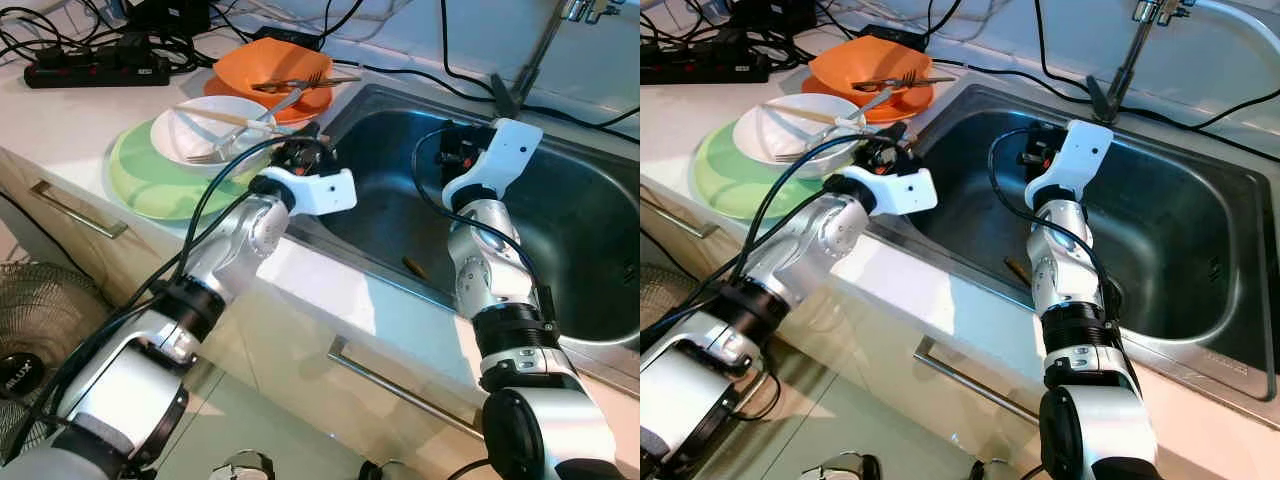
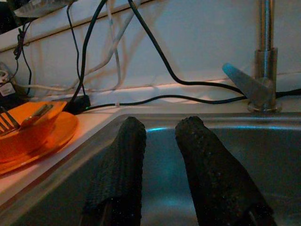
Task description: Kitchen organization
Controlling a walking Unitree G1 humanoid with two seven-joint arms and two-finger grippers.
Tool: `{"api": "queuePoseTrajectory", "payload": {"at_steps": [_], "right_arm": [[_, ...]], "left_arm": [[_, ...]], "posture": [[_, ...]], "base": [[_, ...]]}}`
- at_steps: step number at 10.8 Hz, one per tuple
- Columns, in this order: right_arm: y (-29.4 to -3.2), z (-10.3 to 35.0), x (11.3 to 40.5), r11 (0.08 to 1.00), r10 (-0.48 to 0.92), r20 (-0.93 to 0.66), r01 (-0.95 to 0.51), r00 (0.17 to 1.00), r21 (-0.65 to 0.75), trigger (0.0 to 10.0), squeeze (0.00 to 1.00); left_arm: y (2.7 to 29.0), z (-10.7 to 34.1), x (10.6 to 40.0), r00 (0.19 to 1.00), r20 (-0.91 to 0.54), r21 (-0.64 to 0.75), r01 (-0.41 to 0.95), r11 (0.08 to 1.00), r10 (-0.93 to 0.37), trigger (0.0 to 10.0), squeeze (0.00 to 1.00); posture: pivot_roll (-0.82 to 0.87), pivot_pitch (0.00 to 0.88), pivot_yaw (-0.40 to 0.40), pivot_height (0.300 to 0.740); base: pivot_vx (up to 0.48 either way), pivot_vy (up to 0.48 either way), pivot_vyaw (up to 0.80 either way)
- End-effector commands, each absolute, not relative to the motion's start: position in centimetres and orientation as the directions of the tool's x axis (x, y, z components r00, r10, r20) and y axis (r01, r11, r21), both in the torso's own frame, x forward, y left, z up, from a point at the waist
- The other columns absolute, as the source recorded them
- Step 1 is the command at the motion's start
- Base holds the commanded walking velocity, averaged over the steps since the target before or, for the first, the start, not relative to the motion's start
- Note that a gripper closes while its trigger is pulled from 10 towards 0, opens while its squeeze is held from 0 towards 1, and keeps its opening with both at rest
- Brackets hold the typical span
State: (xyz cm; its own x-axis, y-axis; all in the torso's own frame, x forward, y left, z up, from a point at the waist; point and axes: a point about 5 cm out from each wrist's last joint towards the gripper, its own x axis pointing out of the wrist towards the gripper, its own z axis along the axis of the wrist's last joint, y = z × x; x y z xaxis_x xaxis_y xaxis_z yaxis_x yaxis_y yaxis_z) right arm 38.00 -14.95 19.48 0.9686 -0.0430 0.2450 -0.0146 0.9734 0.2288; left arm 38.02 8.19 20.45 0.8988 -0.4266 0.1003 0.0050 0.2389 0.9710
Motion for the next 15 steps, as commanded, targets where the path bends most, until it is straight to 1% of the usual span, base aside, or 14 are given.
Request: {"api": "queuePoseTrajectory", "payload": {"at_steps": [1,3,6,8,9,10,15], "right_arm": [[-15.2,19.5,37.8,0.971,-0.054,0.245,-0.007,0.968,0.240,10.0,0.00],[-15.0,19.4,37.8,0.969,-0.052,0.242,-0.010,0.969,0.245,10.0,0.00],[-14.9,19.3,37.8,0.969,-0.049,0.237,-0.011,0.970,0.245,10.0,0.00],[-15.0,19.3,37.8,0.969,-0.052,0.237,-0.008,0.970,0.245,10.0,0.00],[-15.0,19.3,37.8,0.970,-0.050,0.236,-0.009,0.970,0.244,10.0,0.00],[-14.8,19.3,37.8,0.970,-0.045,0.237,-0.015,0.971,0.244,10.0,0.00],[-14.8,19.3,37.8,0.969,-0.047,0.235,-0.014,0.971,0.248,10.0,0.00]], "left_arm": [[7.9,21.1,38.2,0.892,0.131,0.969,-0.023,0.244,-0.432,10.0,0.00],[8.1,22.0,38.6,0.890,0.170,0.964,-0.061,0.259,-0.423,10.0,0.00],[8.6,21.7,39.2,0.915,0.148,0.971,-0.062,0.232,-0.375,10.0,0.00],[8.6,21.7,39.5,0.918,0.151,0.970,-0.066,0.234,-0.366,10.0,0.00],[8.7,21.7,39.6,0.919,0.154,0.969,-0.069,0.237,-0.362,5.2,0.00],[8.7,21.8,39.6,0.920,0.161,0.967,-0.076,0.242,-0.356,0.0,0.00],[8.7,22.1,39.8,0.918,0.179,0.964,-0.092,0.248,-0.353,0.0,0.00]], "posture": [[0.05,0.077,-0.028,0.740],[0.05,0.080,-0.031,0.740],[0.05,0.080,-0.031,0.740],[0.04,0.079,-0.033,0.740],[0.04,0.079,-0.033,0.740],[0.04,0.079,-0.033,0.740],[0.04,0.076,-0.037,0.740]], "base": [[0.000,0.000,0.00],[0.000,0.000,0.00],[0.000,0.000,0.00],[0.000,0.000,0.00],[0.000,0.000,0.00],[0.000,0.000,0.00],[0.000,0.000,0.00]]}}
